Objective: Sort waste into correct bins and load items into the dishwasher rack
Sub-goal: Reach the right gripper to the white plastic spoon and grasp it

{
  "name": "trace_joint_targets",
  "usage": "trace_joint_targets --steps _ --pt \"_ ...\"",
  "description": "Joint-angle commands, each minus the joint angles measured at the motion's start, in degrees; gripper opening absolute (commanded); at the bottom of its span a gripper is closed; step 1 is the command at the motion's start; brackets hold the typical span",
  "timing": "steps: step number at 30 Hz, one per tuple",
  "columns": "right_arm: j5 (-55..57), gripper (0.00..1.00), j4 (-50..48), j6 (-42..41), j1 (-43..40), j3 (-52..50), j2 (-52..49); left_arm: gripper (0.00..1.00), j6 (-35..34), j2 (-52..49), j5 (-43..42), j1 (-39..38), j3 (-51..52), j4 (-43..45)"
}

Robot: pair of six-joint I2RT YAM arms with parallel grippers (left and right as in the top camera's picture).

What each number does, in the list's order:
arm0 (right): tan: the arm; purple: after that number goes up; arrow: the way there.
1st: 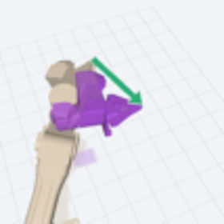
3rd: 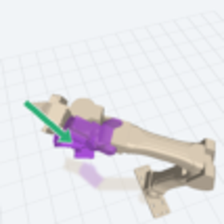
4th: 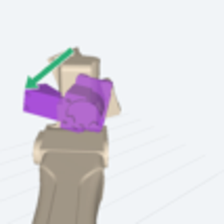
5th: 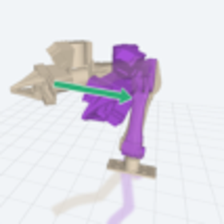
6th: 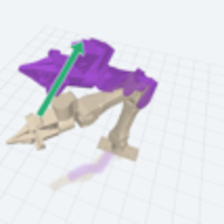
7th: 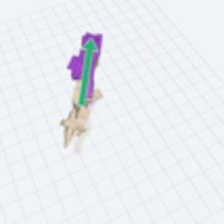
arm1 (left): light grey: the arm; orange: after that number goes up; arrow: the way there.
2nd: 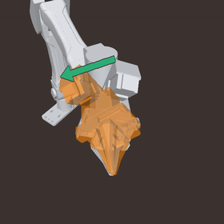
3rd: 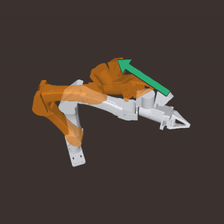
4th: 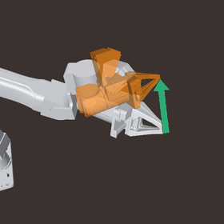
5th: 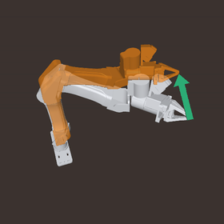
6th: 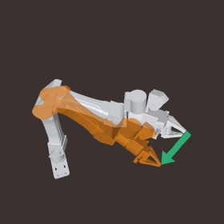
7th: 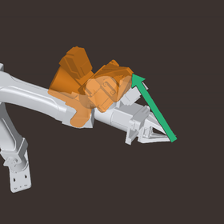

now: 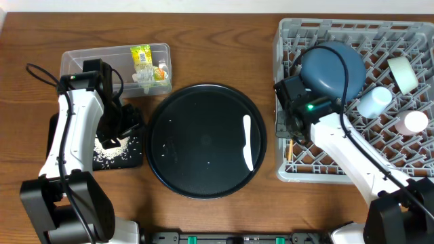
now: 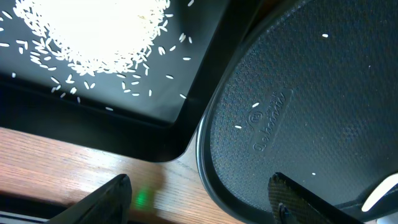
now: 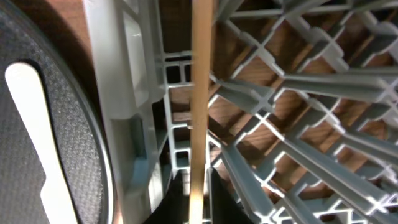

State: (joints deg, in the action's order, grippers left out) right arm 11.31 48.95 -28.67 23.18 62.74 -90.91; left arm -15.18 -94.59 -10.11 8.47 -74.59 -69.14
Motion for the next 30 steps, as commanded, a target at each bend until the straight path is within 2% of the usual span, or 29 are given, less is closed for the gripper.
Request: trace_joint_targets --steps 1,2,4,7,11,16,23,30 --pt "0.1 0.51 -0.9 3.9 -0.3 0.4 0.0 0.72 0.1 1.1 0.7 0.1 -0.5 -0.3" --pt "0.3 0.60 -0.9 4.4 -0.3 1.1 0.1 0.72 0.1 1.1 0.7 0.1 -0.5 -0.3" --pt "0.1 0.60 -0.2 5.0 -0.3 3.4 0.5 0.72 0.1 1.1 0.7 0.1 -0.5 -0.3" --pt "-2.1 0.56 1.7 5.5 0.2 8.4 1.9 0.72 0.1 1.1 0.7 0.1 -0.5 -0.3" --pt "-10.4 0.50 1.4 9.4 2.9 13.5 3.0 0.72 0.1 1.1 0.7 0.1 -0.5 -0.2" --pt "-11.1 0.50 0.7 9.2 9.0 13.5 1.4 0.72 0.1 1.1 0.7 0.1 -0.5 -0.2" --pt "-7.7 0.50 1.7 -1.8 14.8 12.9 -8.8 0.72 0.1 1.1 0.7 0.1 -0.5 -0.2" --pt "-7.0 0.50 1.4 -7.3 16.7 12.9 -20.0 0.72 0.1 1.1 0.7 0.1 -0.5 -0.2"
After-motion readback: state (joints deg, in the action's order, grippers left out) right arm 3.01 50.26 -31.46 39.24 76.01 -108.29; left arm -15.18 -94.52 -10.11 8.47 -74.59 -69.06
